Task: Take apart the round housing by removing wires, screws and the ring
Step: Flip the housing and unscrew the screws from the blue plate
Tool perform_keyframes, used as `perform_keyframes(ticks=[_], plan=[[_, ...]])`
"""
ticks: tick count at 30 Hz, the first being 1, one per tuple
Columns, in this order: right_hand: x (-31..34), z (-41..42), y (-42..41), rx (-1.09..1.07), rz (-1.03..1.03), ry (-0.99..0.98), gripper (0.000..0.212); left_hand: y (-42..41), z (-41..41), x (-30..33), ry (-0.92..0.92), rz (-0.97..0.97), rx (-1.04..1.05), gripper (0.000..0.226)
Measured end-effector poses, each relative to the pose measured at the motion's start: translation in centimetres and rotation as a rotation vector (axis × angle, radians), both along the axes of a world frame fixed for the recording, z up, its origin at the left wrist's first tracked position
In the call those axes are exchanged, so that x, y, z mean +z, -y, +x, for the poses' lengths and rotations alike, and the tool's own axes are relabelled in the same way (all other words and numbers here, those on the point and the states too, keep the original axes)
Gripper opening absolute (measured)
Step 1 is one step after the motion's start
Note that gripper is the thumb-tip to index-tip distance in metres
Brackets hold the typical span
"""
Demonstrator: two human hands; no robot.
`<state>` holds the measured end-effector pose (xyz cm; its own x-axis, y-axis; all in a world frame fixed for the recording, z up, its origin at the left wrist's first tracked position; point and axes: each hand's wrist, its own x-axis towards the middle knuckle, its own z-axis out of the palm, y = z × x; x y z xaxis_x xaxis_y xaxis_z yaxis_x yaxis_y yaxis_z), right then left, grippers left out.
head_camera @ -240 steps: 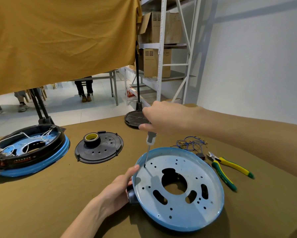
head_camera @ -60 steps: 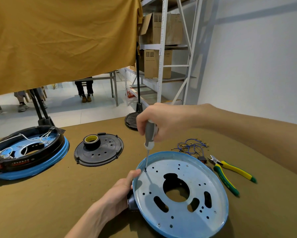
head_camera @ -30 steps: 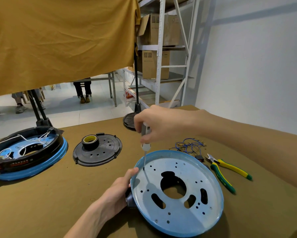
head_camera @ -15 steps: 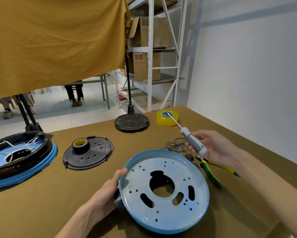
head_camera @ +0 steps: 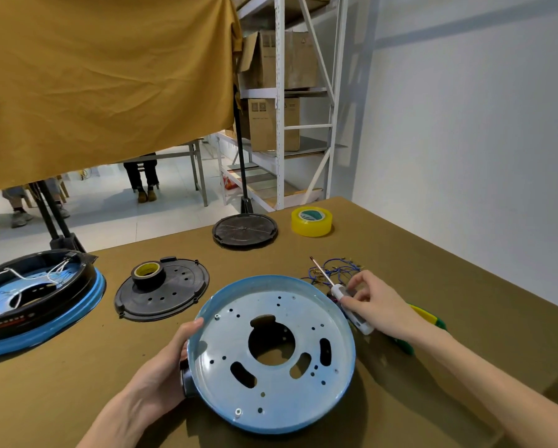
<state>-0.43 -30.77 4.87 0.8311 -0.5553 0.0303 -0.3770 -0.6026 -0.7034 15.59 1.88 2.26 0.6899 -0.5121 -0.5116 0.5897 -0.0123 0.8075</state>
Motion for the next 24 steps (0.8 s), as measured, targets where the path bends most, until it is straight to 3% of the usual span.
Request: perform_keyframes(ticks=[4, 7, 13, 17, 21, 24], plan=[[-0.8, -0.2, -0.3, 0.049, -0.035, -0.002, 0.021, -1.6, 1.3, 0.0, -0.104, -0.095, 0.042, 0.059], [-1.6, 0.1, -0.7, 0.073, -0.103, -0.014, 0.019, -2.5, 2.1, -0.3, -0.146, -0.172, 0.048, 0.06], [-2.6, 1.3, -2.2, 0.161, -0.285, -0.106, 0.02, -2.1, 1.5, 0.0, -0.104, -0.184, 0.033, 0.044], [-1.9, 1.9, -2.5, 0.08, -0.495, -0.197, 0.024, -1.5, 1.1, 0.0, -0.089, -0.165, 0.026, 0.044], [1.7, 3.7, -5.0, -0.037, -0.428, 0.231, 0.012, -1.2, 0.9, 0.0, -0.099, -0.17, 0.024, 0.048], [3.6, 5.8, -9.3, 0.18, -0.393, 0.317, 0.011, -0.9, 0.7, -0.1, -0.077, -0.137, 0.048, 0.06]])
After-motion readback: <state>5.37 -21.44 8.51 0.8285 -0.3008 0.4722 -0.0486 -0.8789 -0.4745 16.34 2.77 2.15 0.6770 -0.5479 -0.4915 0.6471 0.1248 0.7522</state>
